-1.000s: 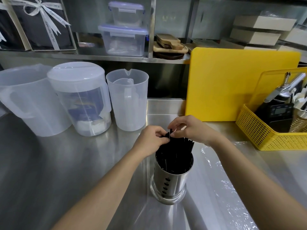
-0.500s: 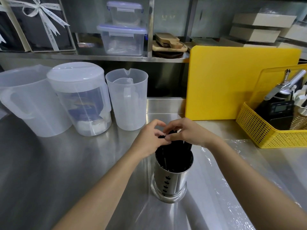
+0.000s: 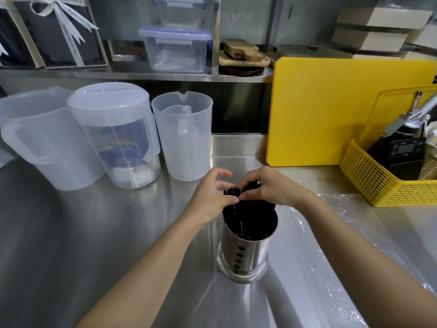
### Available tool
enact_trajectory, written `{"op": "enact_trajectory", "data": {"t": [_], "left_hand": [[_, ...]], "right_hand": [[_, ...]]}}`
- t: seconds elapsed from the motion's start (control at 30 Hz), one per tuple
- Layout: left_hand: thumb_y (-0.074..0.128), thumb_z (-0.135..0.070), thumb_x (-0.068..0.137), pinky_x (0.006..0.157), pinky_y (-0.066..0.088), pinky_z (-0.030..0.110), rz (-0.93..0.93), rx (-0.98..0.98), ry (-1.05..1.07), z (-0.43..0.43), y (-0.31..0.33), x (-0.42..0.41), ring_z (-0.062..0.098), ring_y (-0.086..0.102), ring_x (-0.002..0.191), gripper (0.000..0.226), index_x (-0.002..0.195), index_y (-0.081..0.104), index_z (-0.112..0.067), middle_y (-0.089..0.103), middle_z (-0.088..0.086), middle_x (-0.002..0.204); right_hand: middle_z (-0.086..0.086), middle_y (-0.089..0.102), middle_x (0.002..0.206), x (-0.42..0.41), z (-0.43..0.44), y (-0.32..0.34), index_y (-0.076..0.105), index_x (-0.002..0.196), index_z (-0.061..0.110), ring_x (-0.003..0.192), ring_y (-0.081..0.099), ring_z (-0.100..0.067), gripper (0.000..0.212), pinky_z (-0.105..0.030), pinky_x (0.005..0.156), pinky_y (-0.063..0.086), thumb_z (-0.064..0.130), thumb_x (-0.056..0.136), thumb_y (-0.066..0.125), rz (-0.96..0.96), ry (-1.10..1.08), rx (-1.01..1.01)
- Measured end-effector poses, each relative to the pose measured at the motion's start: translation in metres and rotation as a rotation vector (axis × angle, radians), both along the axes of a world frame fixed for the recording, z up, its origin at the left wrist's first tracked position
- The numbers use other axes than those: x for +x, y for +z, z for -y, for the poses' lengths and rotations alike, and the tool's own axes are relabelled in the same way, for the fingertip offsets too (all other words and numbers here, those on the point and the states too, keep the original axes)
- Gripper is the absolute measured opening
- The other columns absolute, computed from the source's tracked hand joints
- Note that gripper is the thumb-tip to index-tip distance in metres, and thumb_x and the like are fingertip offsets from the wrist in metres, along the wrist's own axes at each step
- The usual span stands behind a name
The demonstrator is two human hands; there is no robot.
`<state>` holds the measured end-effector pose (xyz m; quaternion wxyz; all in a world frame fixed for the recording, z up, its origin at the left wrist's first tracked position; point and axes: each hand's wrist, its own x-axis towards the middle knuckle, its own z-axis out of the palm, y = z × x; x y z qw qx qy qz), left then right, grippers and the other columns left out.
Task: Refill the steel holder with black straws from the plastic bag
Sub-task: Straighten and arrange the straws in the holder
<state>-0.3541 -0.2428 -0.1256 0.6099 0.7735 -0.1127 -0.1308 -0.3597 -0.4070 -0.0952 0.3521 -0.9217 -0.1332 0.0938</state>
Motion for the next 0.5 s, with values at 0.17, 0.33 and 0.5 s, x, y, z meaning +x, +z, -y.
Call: {"op": "enact_trajectory", "data": {"t": [0.17, 0.33, 0.5], "left_hand": [[0.073, -0.003, 0.073, 0.064, 0.040, 0.008, 0.027, 0.023, 0.009, 0.0016, 0.0021, -0.0006, -0.003, 0.053, 0.085, 0.046, 0.106, 0.050, -0.024, 0.064, -0.011, 0.090], [0.072, 0.001, 0.072, 0.067, 0.045, 0.010, 0.005, 0.025, 0.039, -0.0005, 0.0012, -0.0032, 0.009, 0.061, 0.085, 0.042, 0.102, 0.053, -0.020, 0.064, -0.007, 0.088], [0.072, -0.001, 0.071, 0.078, 0.049, 0.029, 0.030, 0.066, 0.107, 0.0018, 0.0015, -0.0030, 0.021, 0.063, 0.093, 0.039, 0.098, 0.054, -0.022, 0.068, -0.001, 0.091]], "right_hand": [[-0.002, 0.063, 0.082, 0.0002, -0.0016, -0.0027, 0.068, 0.085, 0.017, 0.077, 0.057, -0.010, 0.005, -0.017, 0.067, 0.047, 0.020, 0.083, 0.065, 0.005, -0.044, 0.071], [0.001, 0.062, 0.077, 0.0008, -0.0003, -0.0069, 0.069, 0.086, 0.012, 0.074, 0.058, -0.010, 0.009, -0.017, 0.065, 0.048, 0.018, 0.084, 0.064, -0.001, -0.088, 0.105], [0.002, 0.060, 0.077, -0.0001, -0.0012, -0.0050, 0.067, 0.084, 0.016, 0.075, 0.057, -0.011, 0.005, -0.012, 0.061, 0.046, 0.019, 0.085, 0.062, -0.009, -0.078, 0.095]]}}
